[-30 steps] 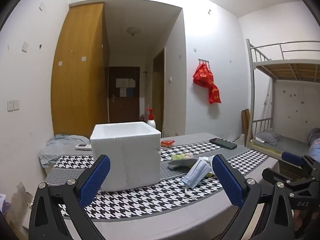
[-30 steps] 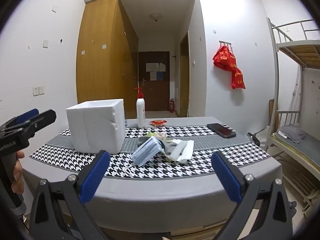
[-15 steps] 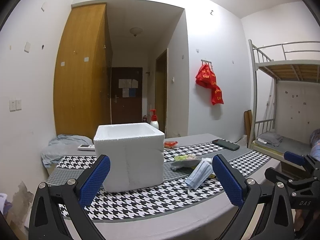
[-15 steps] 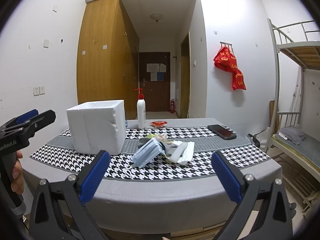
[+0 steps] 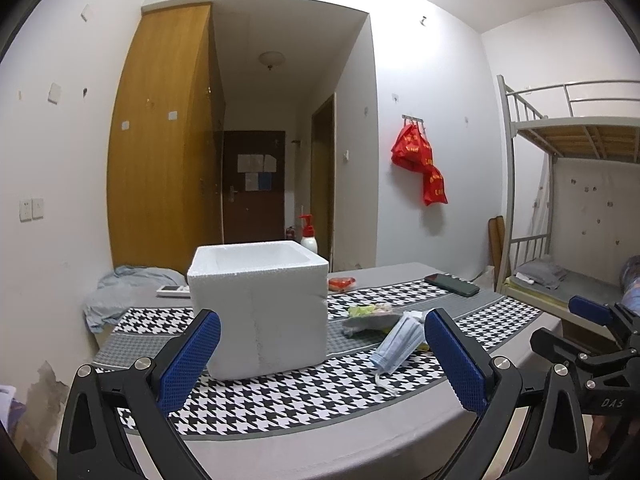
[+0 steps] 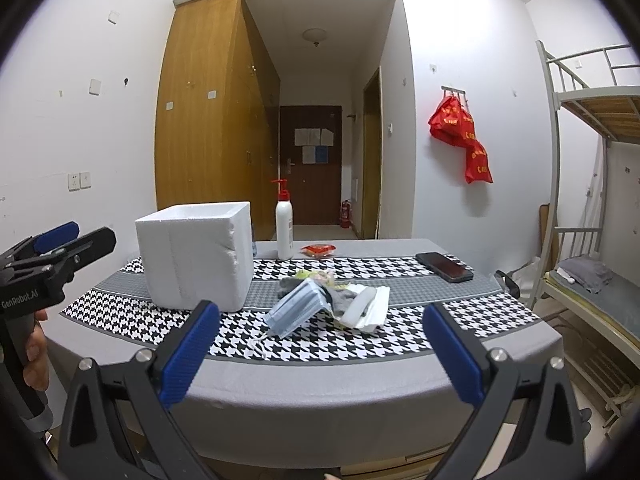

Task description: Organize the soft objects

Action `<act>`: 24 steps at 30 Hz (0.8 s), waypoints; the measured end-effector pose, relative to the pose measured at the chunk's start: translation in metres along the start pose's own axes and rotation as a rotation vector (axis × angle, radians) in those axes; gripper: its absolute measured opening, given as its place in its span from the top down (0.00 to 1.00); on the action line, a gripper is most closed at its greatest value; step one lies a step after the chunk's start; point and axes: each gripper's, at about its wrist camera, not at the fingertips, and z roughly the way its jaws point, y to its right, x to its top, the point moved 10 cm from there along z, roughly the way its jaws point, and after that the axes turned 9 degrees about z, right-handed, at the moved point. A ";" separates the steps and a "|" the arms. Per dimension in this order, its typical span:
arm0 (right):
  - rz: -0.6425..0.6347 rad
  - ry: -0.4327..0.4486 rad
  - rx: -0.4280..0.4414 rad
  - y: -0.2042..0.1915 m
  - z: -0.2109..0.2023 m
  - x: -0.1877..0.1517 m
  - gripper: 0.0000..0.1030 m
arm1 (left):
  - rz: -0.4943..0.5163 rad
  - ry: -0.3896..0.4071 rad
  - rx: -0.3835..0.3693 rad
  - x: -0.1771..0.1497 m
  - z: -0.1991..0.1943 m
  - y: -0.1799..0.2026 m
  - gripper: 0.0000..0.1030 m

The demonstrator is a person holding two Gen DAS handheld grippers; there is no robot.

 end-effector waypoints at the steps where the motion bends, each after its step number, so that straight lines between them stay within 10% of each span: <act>1: 0.000 0.000 -0.001 0.000 0.000 0.000 0.01 | -0.001 0.002 0.002 0.000 0.000 0.000 0.01; 24: -0.010 0.022 0.017 -0.005 -0.004 0.004 0.01 | -0.006 -0.002 0.000 0.001 -0.004 -0.002 0.01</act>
